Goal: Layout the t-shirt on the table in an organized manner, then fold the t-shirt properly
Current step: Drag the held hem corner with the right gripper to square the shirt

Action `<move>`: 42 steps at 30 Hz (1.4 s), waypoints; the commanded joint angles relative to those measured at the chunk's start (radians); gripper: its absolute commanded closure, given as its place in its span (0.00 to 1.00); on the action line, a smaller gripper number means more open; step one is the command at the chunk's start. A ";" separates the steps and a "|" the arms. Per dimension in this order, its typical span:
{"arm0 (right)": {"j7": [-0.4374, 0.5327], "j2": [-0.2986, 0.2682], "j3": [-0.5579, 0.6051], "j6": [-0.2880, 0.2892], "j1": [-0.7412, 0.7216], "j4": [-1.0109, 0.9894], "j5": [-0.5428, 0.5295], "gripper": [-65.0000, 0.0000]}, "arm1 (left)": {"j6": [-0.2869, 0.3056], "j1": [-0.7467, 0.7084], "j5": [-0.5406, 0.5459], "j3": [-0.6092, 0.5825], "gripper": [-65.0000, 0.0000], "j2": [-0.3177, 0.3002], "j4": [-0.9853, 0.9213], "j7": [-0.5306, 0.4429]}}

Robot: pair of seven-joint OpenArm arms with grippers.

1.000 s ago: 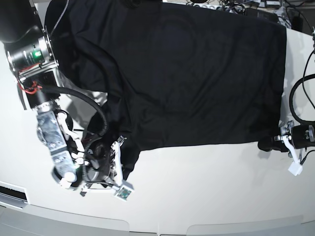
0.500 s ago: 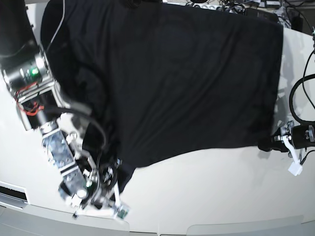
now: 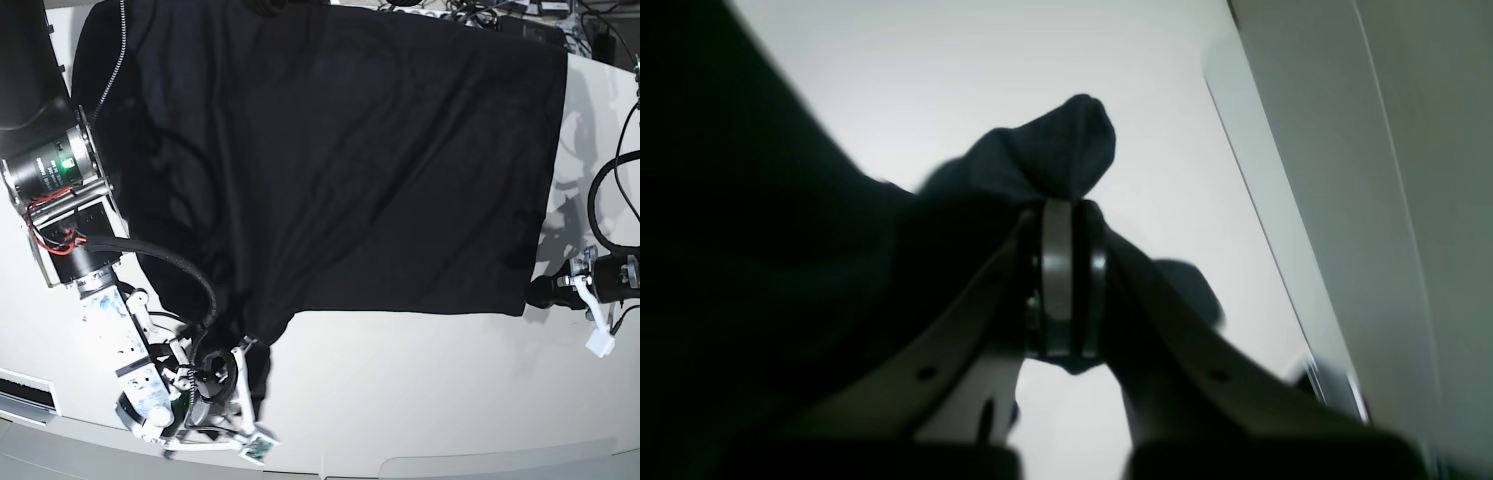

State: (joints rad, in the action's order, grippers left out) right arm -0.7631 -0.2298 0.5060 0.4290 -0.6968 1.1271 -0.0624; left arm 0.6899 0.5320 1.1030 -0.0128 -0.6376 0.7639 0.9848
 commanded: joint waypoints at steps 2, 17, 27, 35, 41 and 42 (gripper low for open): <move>0.050 -0.006 -0.009 -0.094 -0.049 -0.036 0.053 0.77 | 0.008 0.028 0.024 0.008 1.00 -0.021 0.013 -0.019; -0.151 -0.079 -0.015 -0.571 -0.079 -0.066 0.020 0.47 | 0.008 0.029 -0.011 0.008 1.00 -0.022 0.013 -0.035; -0.166 -0.085 -0.385 -0.412 0.140 -0.066 -0.191 0.47 | -0.106 0.028 -0.209 0.008 1.00 -0.021 0.013 -0.179; -0.165 -0.068 -0.669 -0.114 0.291 -0.067 -0.291 0.47 | -0.099 0.028 -0.211 0.008 1.00 0.010 0.013 -0.185; -0.130 -0.070 -0.785 -0.129 0.397 -0.067 -0.290 0.47 | -0.099 0.028 -0.269 0.008 1.00 0.051 0.013 -0.185; -0.109 -0.070 -0.795 -0.130 0.419 -0.067 -0.290 0.47 | -0.098 0.028 -0.273 0.008 1.00 0.056 0.013 -0.185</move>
State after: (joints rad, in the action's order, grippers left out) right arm -0.8833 -0.2855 -0.2855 0.2966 -0.2512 1.0443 -0.3416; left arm 0.5842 0.5297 0.8165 -0.0124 -0.5629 0.7639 0.8173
